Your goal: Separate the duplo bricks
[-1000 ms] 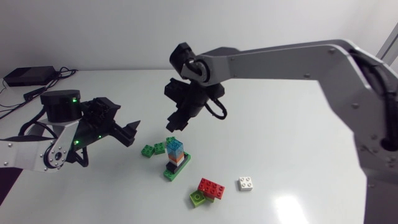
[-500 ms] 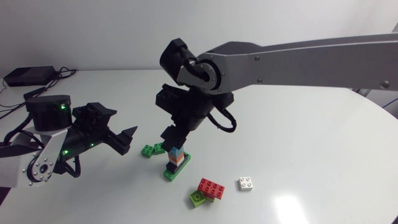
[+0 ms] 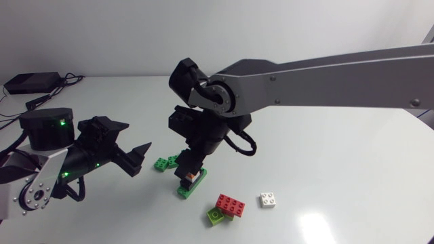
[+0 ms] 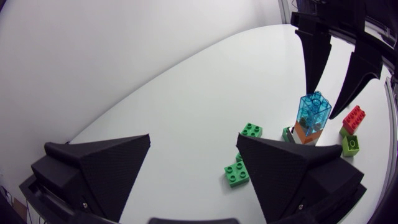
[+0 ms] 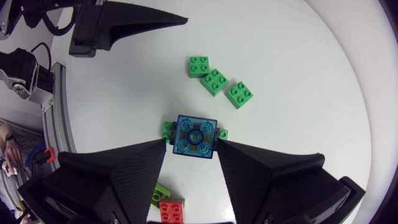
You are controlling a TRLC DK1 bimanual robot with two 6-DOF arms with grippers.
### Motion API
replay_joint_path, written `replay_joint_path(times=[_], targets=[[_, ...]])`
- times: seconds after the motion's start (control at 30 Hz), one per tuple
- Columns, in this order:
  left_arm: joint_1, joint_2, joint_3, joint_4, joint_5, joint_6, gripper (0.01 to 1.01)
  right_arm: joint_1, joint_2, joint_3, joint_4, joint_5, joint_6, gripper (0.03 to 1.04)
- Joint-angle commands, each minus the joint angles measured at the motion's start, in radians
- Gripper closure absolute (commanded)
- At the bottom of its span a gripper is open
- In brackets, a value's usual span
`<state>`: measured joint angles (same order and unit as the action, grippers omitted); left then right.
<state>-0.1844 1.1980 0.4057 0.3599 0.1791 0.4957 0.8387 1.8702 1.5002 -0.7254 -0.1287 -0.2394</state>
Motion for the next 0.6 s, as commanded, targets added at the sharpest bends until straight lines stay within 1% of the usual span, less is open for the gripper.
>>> replay_joint_path(times=[0.0,0.07,0.17,0.33,0.5,0.57], targets=[[-0.020,-0.015,-0.028,-0.009,0.000,-0.026,0.056,0.008,0.006,-0.023,0.011,0.011,0.022,0.56],[-0.033,-0.017,-0.028,-0.013,-0.004,-0.028,0.056,0.008,0.009,-0.024,0.012,0.018,0.022,0.67],[-0.043,-0.018,-0.027,-0.018,-0.006,-0.029,0.056,0.008,0.010,-0.024,0.014,0.021,0.022,0.80],[-0.070,-0.020,-0.034,-0.024,-0.006,-0.028,0.056,0.008,0.006,-0.028,0.014,0.029,0.022,0.80],[-0.122,-0.038,-0.053,-0.036,-0.004,-0.025,0.056,0.007,-0.013,-0.028,0.023,0.031,0.022,0.80],[-0.138,-0.055,-0.059,-0.065,0.030,-0.011,0.056,0.002,-0.025,-0.026,0.024,0.032,0.020,0.80]])
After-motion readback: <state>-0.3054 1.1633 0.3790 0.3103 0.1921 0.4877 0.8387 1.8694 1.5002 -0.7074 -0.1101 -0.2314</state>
